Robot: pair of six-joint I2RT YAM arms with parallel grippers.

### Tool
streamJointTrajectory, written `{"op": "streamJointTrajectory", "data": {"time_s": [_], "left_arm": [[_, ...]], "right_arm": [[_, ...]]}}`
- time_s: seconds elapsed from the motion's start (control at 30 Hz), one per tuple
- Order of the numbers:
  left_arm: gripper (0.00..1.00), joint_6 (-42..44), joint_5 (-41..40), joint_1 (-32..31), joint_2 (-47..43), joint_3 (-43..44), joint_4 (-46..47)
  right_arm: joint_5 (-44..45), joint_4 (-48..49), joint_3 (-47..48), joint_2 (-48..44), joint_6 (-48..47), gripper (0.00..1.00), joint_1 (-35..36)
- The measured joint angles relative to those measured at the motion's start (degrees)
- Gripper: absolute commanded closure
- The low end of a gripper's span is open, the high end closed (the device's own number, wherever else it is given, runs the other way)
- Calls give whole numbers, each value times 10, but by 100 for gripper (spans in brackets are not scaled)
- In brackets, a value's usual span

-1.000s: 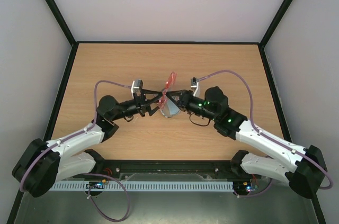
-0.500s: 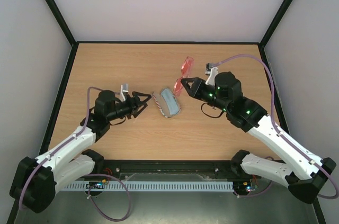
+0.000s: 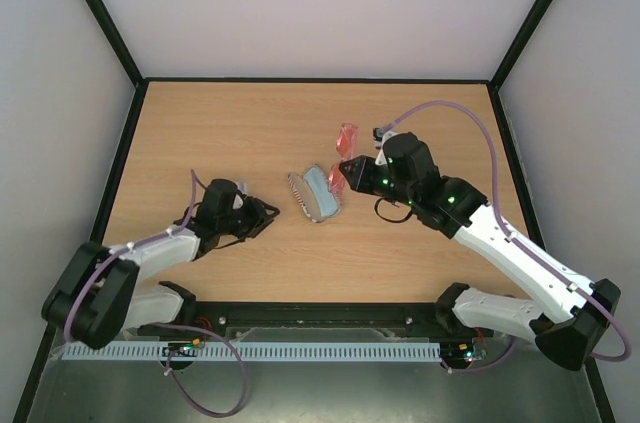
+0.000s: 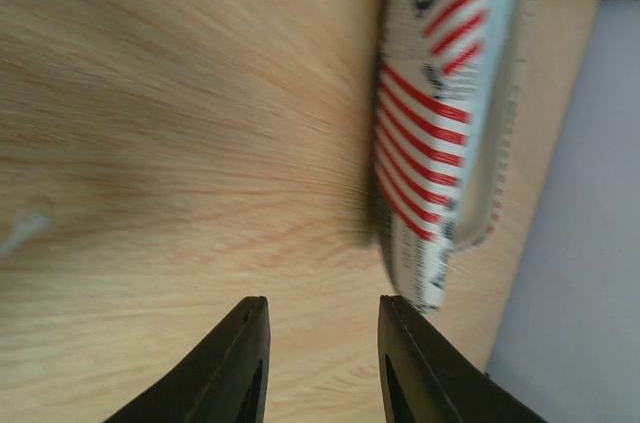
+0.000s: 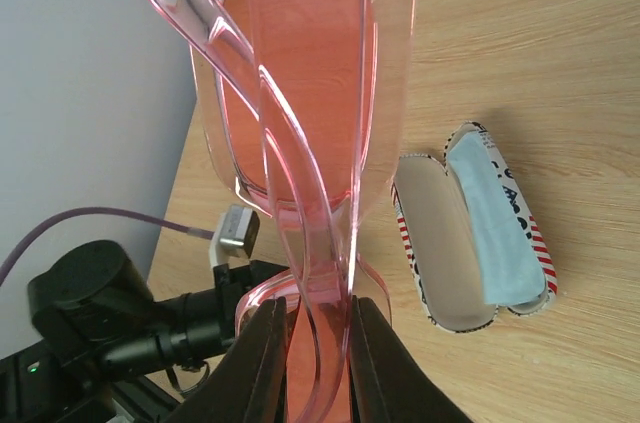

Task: Organize the sunglasses
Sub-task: Place the sunglasses in the sunglasses case.

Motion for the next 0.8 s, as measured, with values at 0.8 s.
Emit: {"op": "streamJointTrajectory", "data": {"time_s": [0.8], "left_arm": [[71,53,17,3,302,149,111]], "right_arm": [[9,-21,-1,-5,-7,89,0]]}}
